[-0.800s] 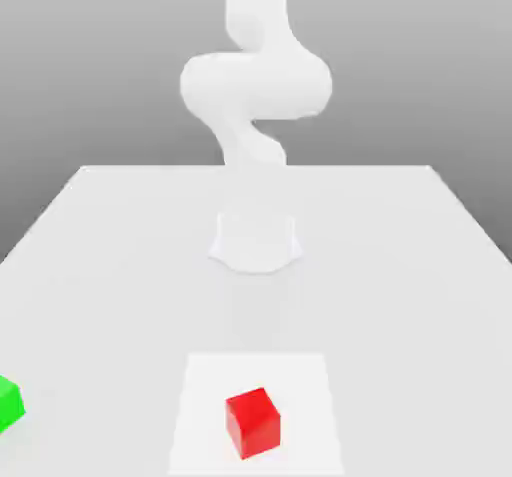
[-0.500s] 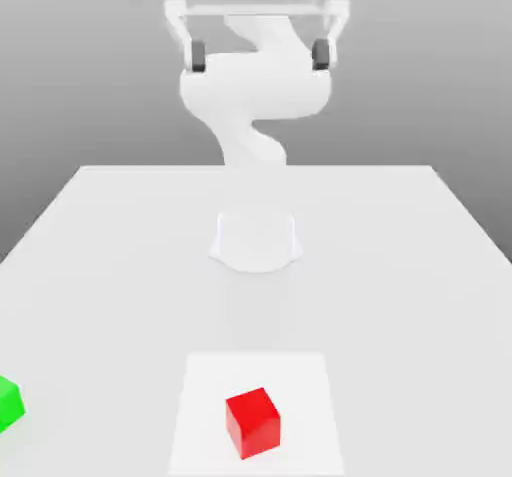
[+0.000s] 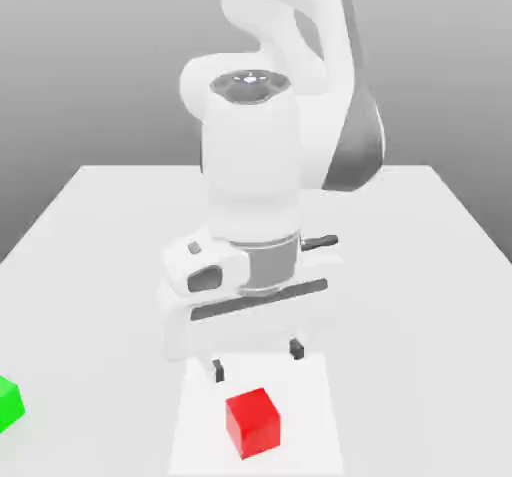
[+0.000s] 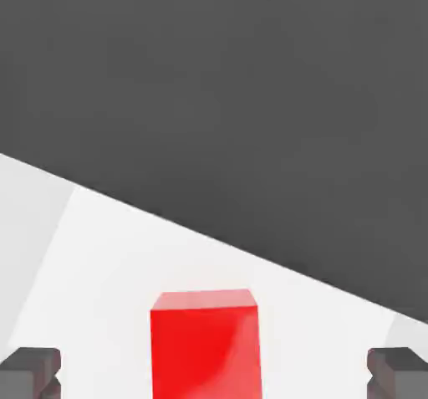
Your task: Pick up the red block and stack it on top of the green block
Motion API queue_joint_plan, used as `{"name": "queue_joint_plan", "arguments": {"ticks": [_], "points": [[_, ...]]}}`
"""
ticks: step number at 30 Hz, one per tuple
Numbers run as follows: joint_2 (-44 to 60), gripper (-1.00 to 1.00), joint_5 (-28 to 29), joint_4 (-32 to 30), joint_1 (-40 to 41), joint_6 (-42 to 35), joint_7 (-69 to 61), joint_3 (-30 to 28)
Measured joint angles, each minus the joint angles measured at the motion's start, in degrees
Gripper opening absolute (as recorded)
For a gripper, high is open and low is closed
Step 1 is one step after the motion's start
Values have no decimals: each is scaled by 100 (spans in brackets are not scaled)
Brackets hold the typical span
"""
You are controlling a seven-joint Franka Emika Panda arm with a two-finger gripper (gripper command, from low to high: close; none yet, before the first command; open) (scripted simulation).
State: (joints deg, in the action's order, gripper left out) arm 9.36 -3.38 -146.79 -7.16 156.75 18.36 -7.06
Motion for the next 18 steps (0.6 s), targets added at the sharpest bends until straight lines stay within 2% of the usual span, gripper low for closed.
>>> {"name": "queue_joint_plan", "arguments": {"ticks": [4,5,12,18], "points": [[829,0,-212,95,132,667,-196,177],[980,-100,-260,117,164,793,-232,219],[989,-100,-246,117,176,794,-222,229],[17,-100,39,31,167,-94,75,-20]]}}
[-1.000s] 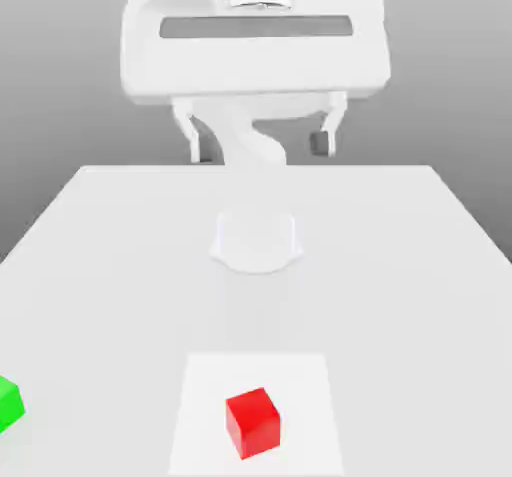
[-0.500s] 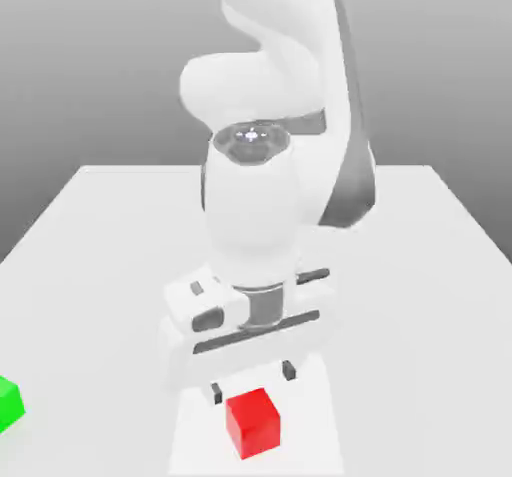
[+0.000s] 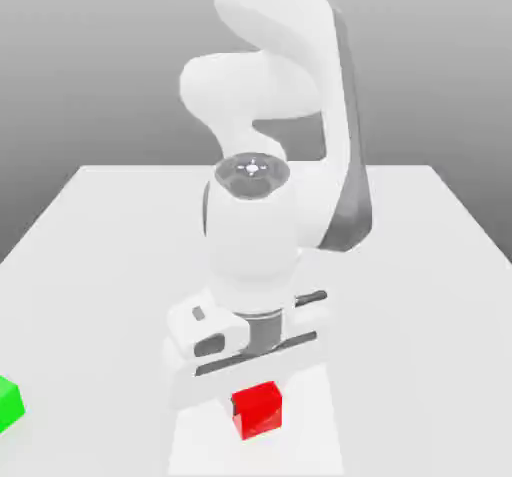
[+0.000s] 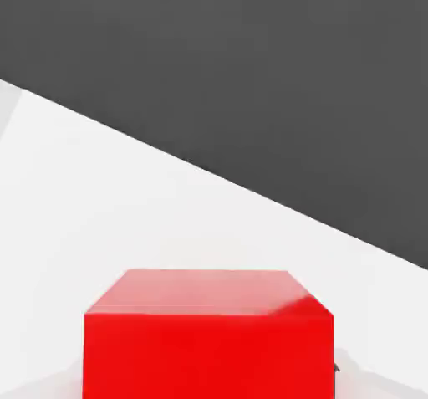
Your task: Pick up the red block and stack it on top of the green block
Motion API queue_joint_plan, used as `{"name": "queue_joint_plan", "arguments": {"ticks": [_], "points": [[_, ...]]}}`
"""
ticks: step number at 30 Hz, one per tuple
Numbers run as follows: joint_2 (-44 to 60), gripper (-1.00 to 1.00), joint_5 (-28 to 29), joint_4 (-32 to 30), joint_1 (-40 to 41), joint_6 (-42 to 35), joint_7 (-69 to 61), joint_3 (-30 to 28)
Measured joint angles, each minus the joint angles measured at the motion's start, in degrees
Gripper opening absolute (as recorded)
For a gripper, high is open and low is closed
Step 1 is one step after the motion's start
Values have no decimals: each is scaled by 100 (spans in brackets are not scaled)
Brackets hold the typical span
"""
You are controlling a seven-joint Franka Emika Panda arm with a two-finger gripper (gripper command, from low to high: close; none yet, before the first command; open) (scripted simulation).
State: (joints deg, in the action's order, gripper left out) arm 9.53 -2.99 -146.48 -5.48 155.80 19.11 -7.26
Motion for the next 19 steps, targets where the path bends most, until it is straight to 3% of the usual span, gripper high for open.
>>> {"name": "queue_joint_plan", "arguments": {"ticks": [11,14,15,19], "points": [[460,-100,-730,1232,1582,-922,1004,-1585],[1100,-100,-1259,1524,2048,-641,889,-1544],[1301,100,-1411,1557,2157,-490,800,-1445],[1301,100,-1411,1558,2157,-490,800,-1445]]}}
